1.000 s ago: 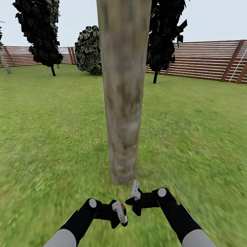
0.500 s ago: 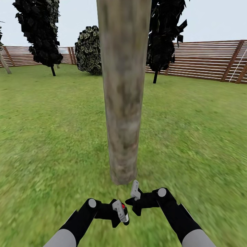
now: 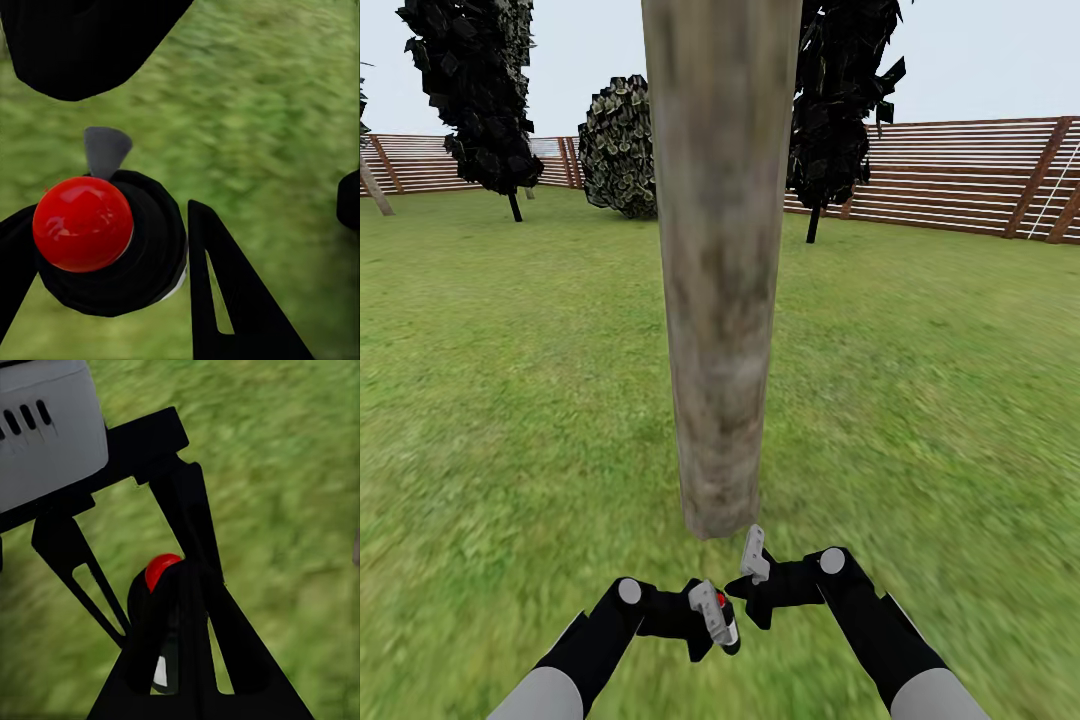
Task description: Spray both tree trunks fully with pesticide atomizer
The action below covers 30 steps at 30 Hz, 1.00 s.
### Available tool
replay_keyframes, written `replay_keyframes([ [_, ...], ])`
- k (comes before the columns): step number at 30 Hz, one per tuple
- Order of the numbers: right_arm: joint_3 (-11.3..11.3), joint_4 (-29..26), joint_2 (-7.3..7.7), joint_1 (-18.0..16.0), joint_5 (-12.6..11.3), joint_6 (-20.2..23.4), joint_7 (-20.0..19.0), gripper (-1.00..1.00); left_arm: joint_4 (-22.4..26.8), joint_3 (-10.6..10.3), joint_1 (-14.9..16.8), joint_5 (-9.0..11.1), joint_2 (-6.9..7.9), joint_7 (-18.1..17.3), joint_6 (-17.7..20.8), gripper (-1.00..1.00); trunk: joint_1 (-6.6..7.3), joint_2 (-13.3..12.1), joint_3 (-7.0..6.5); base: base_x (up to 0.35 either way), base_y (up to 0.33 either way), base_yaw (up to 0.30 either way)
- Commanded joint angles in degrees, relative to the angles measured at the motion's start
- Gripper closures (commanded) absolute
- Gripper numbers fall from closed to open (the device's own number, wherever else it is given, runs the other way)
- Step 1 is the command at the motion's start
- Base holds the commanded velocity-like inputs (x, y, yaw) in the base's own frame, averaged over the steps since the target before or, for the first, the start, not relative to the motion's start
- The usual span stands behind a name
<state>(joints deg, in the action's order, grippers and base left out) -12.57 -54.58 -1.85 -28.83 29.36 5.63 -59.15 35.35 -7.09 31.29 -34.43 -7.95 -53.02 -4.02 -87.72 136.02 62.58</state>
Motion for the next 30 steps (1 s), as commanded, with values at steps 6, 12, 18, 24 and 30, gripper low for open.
replay_keyframes([
  [6,0.0,0.0,0.0,0.0,0.0,0.0,0.0,1.0,0.0,0.0,0.0,2.5,0.04,-0.1,-0.2,1.0,0.0,0.0,0.0,0.0,0.0,0.0],
  [12,0.0,0.0,0.0,0.0,0.0,0.0,0.0,1.0,0.0,0.0,0.0,2.6,0.1,-0.2,-0.2,1.0,0.0,0.0,0.0,0.0,0.0,0.0],
  [18,0.0,0.0,0.0,0.0,0.0,0.0,0.0,1.0,0.0,0.0,0.0,2.6,0.15,-0.2,-0.2,1.0,0.0,0.0,0.0,0.0,0.0,0.0],
  [24,0.0,0.0,0.02,0.0,0.0,0.0,0.0,1.0,-0.7,-0.2,0.0,2.1,0.52,0.0,-0.1,1.0,0.0,0.0,0.0,0.0,0.0,0.0],
  [30,0.0,0.0,0.0,0.0,0.0,0.0,0.0,1.0,-0.8,-0.2,0.0,-1.5,1.28,0.2,0.2,1.0,0.0,0.0,0.0,0.0,0.0,0.0],
])
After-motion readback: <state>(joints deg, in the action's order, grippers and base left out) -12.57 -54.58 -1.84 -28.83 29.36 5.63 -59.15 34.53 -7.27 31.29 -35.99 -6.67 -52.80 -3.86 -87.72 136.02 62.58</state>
